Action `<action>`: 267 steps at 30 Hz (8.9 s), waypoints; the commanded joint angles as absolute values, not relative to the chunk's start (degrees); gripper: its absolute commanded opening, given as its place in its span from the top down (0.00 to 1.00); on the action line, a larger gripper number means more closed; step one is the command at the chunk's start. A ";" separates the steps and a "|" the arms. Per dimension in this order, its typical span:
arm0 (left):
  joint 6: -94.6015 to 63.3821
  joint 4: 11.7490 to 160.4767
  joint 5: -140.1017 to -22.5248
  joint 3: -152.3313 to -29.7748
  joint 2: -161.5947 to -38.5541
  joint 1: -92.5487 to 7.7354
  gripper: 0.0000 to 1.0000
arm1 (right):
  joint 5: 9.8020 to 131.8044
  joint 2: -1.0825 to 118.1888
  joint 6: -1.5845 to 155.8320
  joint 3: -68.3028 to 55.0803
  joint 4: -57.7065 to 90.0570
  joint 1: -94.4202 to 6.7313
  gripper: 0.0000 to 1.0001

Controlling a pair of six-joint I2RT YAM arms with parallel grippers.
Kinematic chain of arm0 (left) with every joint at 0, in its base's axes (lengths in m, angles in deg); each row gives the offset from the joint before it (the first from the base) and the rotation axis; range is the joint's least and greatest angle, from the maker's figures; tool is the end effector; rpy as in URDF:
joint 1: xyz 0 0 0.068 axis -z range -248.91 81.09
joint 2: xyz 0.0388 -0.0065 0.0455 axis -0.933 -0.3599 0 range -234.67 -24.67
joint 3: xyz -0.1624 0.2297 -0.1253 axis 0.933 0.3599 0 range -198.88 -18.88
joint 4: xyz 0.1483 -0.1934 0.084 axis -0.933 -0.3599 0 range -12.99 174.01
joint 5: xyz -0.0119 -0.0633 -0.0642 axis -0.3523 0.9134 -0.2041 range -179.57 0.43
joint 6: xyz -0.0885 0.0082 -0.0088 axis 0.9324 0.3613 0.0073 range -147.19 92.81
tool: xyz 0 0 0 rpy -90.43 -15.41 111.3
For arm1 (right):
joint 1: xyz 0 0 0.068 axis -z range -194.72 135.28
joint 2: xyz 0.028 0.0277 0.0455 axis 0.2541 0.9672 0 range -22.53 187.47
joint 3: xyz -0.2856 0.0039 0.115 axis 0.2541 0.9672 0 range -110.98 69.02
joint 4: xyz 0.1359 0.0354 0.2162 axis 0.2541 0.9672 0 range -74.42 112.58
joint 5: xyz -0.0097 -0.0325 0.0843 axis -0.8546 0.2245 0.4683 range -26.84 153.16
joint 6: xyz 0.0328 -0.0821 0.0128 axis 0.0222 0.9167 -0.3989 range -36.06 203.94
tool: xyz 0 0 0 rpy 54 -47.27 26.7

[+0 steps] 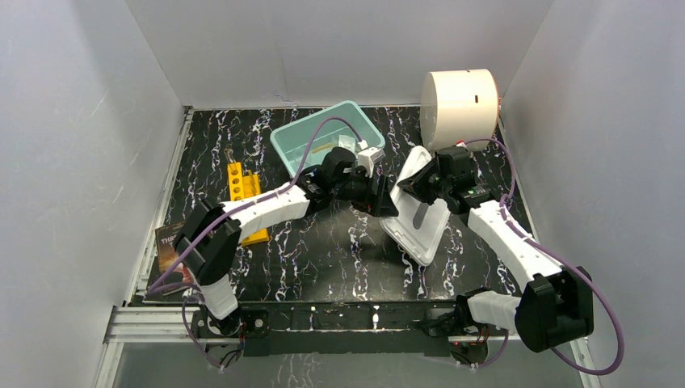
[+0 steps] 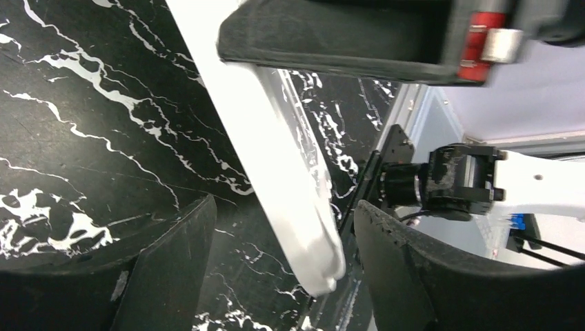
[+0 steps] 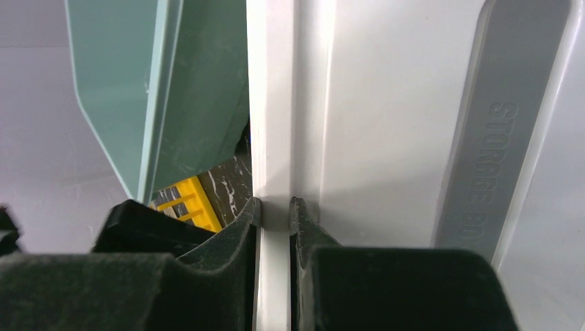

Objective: Organize the chemistry lab equipment

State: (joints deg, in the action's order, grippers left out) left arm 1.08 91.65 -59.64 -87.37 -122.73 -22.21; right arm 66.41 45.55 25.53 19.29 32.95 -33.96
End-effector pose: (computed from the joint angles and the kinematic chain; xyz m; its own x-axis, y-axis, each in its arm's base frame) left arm 0.2687 -0.3432 0.2905 -0.6746 0.1174 -0.7288 0.7138 0.3555 -0.6035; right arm 0.2632 0.0966 0.2834 -0.6059 0.6893 -0.3972 0.2744 0.6497 0.7089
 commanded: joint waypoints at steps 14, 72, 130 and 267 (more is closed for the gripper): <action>-3.76 81.62 -61.79 -95.37 -121.61 -22.04 1.00 | 68.89 43.80 29.86 16.18 23.57 -34.01 0.73; 21.93 108.69 -9.42 -100.53 -114.33 -68.65 1.00 | 99.79 78.29 79.21 -44.23 50.84 -25.37 0.36; 1.53 66.47 -54.67 -111.11 -116.42 -76.67 0.12 | 111.11 83.76 49.47 -30.49 29.81 -23.83 1.00; -0.99 52.36 -89.57 -114.56 -134.00 -62.49 0.63 | 67.68 102.66 74.52 -60.32 53.11 -39.80 0.41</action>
